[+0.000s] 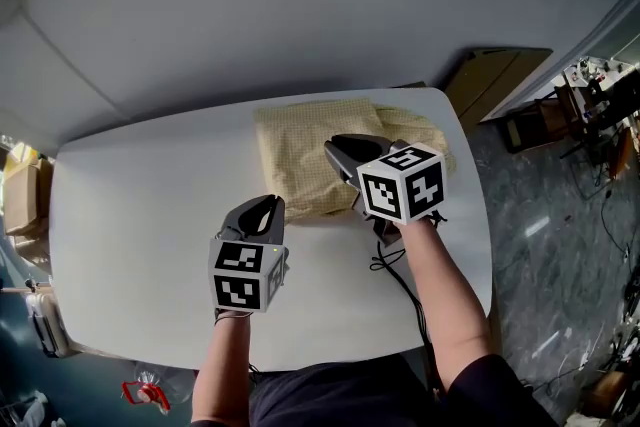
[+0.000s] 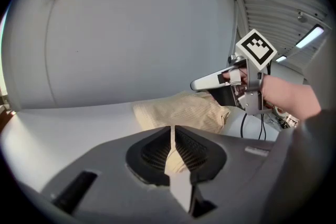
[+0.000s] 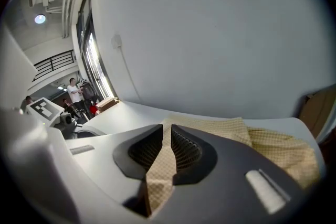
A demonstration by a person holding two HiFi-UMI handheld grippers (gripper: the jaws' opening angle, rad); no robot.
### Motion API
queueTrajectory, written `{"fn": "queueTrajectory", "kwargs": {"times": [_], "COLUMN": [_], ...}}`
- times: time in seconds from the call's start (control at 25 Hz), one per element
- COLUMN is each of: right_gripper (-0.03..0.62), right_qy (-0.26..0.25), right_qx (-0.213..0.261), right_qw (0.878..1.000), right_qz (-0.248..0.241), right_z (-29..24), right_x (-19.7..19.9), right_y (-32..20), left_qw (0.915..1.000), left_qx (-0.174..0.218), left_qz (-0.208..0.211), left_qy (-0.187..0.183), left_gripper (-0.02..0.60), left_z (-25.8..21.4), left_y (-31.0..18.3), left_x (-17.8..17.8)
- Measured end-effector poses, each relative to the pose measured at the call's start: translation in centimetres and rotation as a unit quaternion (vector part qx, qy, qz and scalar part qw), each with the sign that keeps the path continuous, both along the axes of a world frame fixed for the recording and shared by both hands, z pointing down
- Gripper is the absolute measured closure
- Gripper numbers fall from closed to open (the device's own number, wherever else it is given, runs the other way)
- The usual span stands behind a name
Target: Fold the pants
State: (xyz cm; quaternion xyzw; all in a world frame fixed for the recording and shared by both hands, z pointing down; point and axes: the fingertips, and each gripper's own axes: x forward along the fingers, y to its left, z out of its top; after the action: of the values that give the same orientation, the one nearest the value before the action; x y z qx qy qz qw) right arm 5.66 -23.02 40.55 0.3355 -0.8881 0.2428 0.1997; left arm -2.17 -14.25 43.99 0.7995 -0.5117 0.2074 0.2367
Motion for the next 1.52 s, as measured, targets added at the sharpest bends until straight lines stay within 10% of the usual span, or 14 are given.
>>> {"fn": "queueTrajectory", "kwargs": {"times": [0.44, 0.96, 1.52], "right_gripper": [0.515, 0.382, 0.466], "right_qy": [0.054, 0.147, 0.26], "right_qx": [-0.028, -0.06, 0.013], "right_qw": [0.996, 0.983, 0.961], "right_qz": [-0.07, -0.096, -0.093], "right_z": [3.7, 9.7, 10.8], "right_x": [-8.5, -9.1, -8.6], "right_y": [6.7, 10.3, 9.7], "left_qw": [0.998, 0.9969, 0.9975], "left_qx": [-0.048, -0.054, -0.051], "left_qz": [0.036, 0.042, 0.031], "left_qy": [0.019, 0.037, 0.038], "left_gripper": [0.537, 0.522, 0.518], "left_z": [2.9, 3.2, 2.5], "left_y": [3.0, 2.8, 2.5], "left_x": [-4.1, -6.4, -7.9]}}
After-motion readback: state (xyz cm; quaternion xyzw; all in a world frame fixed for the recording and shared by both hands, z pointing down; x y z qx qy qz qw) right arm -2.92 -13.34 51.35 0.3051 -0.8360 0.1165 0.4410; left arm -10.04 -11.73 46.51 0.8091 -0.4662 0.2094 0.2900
